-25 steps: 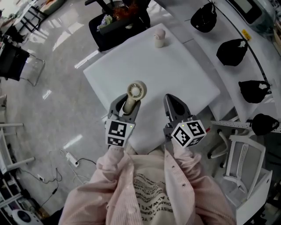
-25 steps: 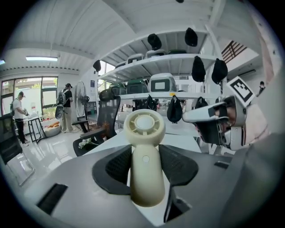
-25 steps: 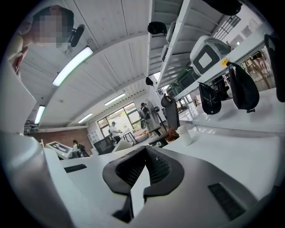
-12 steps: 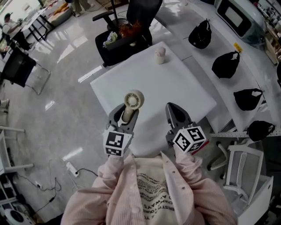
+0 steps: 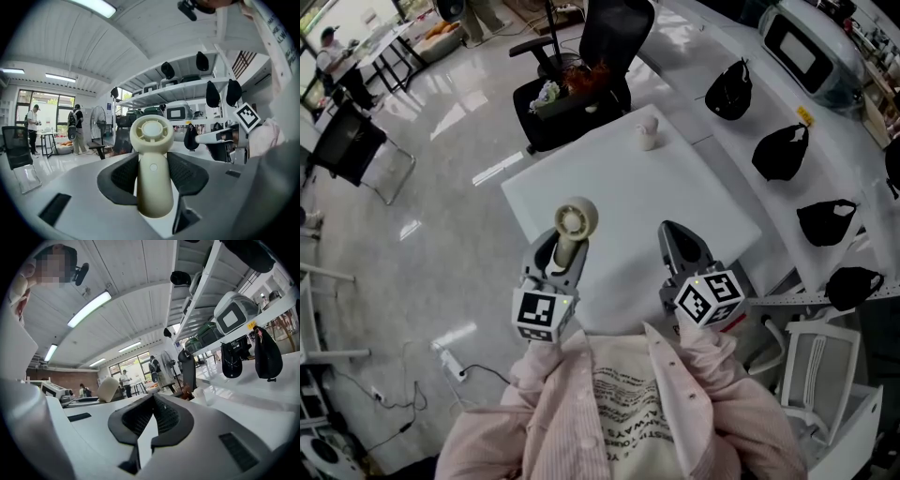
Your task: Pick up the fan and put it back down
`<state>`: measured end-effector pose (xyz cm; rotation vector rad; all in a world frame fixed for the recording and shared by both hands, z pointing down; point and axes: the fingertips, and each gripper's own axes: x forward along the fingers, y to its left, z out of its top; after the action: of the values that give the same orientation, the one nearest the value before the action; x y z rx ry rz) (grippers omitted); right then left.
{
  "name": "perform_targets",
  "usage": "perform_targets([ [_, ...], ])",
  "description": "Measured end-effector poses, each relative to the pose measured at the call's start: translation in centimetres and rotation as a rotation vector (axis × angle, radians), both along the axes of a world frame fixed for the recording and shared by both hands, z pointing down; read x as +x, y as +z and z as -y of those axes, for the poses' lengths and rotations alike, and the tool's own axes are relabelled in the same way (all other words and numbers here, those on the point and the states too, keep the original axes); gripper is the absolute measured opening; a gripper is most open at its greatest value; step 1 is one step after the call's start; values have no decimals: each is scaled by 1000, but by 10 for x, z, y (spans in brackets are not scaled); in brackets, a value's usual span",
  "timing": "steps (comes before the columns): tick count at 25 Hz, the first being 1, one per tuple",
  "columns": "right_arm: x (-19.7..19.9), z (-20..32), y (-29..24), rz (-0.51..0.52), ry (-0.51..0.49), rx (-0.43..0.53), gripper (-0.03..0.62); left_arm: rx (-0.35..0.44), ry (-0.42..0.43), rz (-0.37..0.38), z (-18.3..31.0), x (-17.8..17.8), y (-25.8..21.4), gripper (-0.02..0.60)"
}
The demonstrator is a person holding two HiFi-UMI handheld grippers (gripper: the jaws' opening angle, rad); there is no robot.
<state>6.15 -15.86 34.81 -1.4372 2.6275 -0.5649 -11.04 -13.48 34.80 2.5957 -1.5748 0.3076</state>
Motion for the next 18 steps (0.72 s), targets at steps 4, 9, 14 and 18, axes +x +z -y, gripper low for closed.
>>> perform_targets([
  [4,0,2,-6,-5,-9,15,-2,12,-32,-13,-4,-9,-6,183],
  [9,4,5,-8,-14,-7,24,-2,29,-57,-41,-7,-17,-13,184],
  [14,10,8,-7,-25,3,25,-2,38,-74,-43,-7,-21,-14,184],
  [18,10,9,-7,-29,4,28,-2,39,-84,-45,-4,-23,-16,184],
])
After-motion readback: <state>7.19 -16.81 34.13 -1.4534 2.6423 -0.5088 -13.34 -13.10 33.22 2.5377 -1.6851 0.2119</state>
